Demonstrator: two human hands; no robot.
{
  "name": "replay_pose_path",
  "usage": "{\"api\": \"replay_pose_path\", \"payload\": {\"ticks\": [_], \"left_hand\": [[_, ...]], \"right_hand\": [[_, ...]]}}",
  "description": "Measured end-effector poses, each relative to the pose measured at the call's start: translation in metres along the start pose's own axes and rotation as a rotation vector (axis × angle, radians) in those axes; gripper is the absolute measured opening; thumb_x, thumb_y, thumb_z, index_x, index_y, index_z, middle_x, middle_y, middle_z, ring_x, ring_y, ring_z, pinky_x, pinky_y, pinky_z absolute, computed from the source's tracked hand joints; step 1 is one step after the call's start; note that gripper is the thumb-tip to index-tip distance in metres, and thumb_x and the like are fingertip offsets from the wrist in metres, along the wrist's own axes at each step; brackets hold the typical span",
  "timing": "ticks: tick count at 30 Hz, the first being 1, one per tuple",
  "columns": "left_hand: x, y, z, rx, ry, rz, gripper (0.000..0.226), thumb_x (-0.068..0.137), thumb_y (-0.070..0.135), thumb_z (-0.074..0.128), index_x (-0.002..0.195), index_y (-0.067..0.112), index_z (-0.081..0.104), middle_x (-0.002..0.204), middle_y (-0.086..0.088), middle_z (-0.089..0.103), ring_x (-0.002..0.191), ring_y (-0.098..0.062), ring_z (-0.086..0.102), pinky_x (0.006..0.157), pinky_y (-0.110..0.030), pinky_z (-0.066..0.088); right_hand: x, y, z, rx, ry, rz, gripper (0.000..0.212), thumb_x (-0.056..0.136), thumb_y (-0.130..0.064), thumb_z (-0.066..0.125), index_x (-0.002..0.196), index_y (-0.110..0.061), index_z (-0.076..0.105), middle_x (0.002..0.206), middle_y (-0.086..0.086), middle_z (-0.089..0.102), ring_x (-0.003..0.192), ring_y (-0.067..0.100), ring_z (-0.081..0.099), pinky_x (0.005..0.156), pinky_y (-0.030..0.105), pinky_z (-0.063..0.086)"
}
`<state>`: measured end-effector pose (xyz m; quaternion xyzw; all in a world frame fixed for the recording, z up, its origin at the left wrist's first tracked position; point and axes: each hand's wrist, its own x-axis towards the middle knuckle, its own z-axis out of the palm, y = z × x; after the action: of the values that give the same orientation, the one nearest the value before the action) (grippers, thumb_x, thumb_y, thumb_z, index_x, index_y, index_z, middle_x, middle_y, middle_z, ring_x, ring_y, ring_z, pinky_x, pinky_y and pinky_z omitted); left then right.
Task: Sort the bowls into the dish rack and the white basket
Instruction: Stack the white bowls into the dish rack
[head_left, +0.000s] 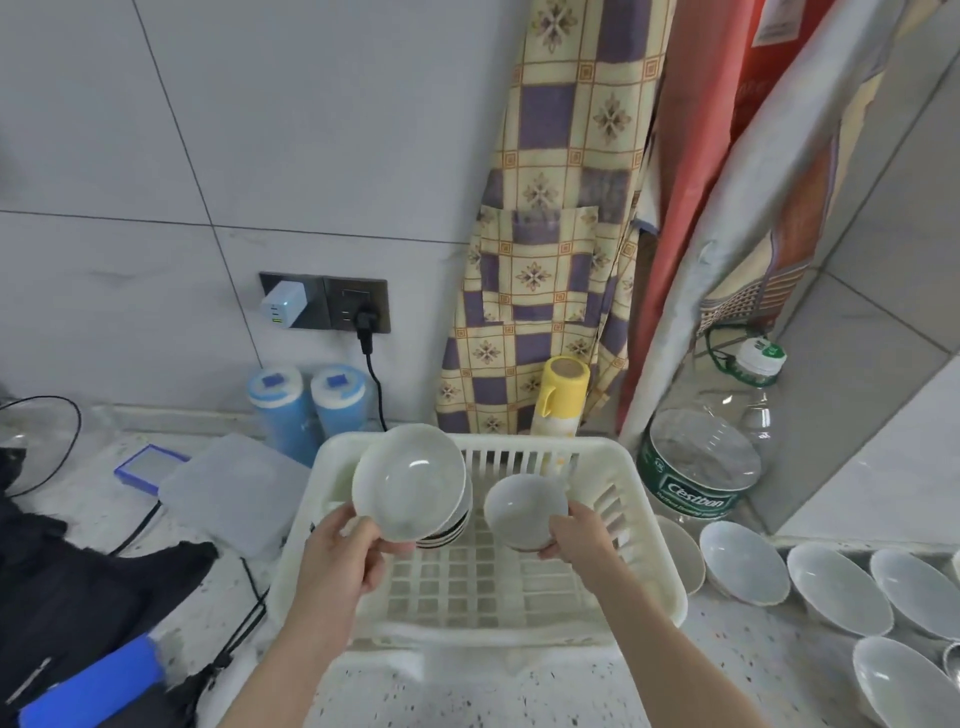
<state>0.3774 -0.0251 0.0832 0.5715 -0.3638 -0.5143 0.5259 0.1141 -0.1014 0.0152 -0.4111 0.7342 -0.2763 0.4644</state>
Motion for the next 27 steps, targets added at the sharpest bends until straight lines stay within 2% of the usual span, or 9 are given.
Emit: {"api": "replay_pose_path", "payload": {"ticks": [3,5,8,17,21,24,27], "left_hand": [[0.017,0.001,0.005,0.024,-0.008,-0.005,0.021,0.084,-0.001,0.046,0.099,-0.001,0.059,0.074,-0.022,0.074,0.038,-0.011,0.025,0.038,-0.019,0.024],[0.025,-0.001,0.008,0.016,-0.012,-0.031,0.019,0.083,0.000,0.047,0.097,0.002,0.060,0.074,-0.019,0.074,0.036,-0.009,0.027,0.035,-0.017,0.026],[0.032,-0.010,0.008,0.007,-0.021,-0.058,0.022,0.083,0.001,0.049,0.101,0.007,0.062,0.075,-0.018,0.075,0.037,-0.009,0.028,0.035,-0.016,0.027],[0.040,-0.030,0.000,-0.056,-0.003,-0.027,0.019,0.088,0.003,0.049,0.104,0.005,0.059,0.074,-0.020,0.074,0.037,-0.008,0.030,0.036,-0.017,0.028],[0.040,-0.032,-0.003,-0.077,-0.012,-0.017,0.018,0.089,0.006,0.049,0.104,0.002,0.059,0.076,-0.021,0.074,0.037,-0.008,0.028,0.036,-0.016,0.027],[0.040,-0.033,-0.005,-0.090,0.003,-0.033,0.017,0.089,0.006,0.049,0.103,0.001,0.057,0.077,-0.020,0.075,0.038,-0.009,0.025,0.035,-0.016,0.026],[0.041,-0.034,-0.006,-0.107,0.007,-0.045,0.016,0.090,0.007,0.050,0.104,0.002,0.057,0.078,-0.021,0.074,0.038,-0.008,0.026,0.035,-0.016,0.027]], "right_hand": [[0.004,0.002,0.004,0.052,-0.026,0.042,0.065,0.082,0.003,0.039,0.143,-0.019,0.043,0.109,0.020,0.063,0.045,0.017,0.065,0.033,0.018,0.031],[0.006,0.003,0.005,0.103,-0.041,0.075,0.064,0.082,0.007,0.038,0.142,-0.013,0.043,0.096,0.024,0.064,0.037,0.013,0.060,0.030,0.016,0.027],[0.008,0.003,0.007,0.107,-0.058,0.111,0.060,0.084,0.007,0.038,0.141,-0.011,0.043,0.074,0.021,0.067,0.033,0.010,0.055,0.029,0.016,0.025],[0.013,0.009,0.006,0.100,-0.147,0.109,0.042,0.092,-0.006,0.042,0.129,-0.024,0.047,0.079,0.016,0.071,0.043,0.009,0.042,0.034,0.017,0.021],[0.016,0.011,0.007,0.117,-0.149,0.123,0.033,0.093,-0.008,0.042,0.125,-0.017,0.050,0.076,0.014,0.070,0.044,0.010,0.041,0.033,0.017,0.021],[0.019,0.013,0.008,0.169,-0.133,0.164,0.024,0.096,-0.013,0.046,0.119,-0.017,0.051,0.079,0.018,0.070,0.043,0.011,0.042,0.032,0.016,0.022],[0.020,0.013,0.008,0.173,-0.124,0.184,0.024,0.095,-0.016,0.050,0.119,-0.018,0.052,0.082,0.018,0.071,0.044,0.012,0.044,0.033,0.016,0.022]]}}
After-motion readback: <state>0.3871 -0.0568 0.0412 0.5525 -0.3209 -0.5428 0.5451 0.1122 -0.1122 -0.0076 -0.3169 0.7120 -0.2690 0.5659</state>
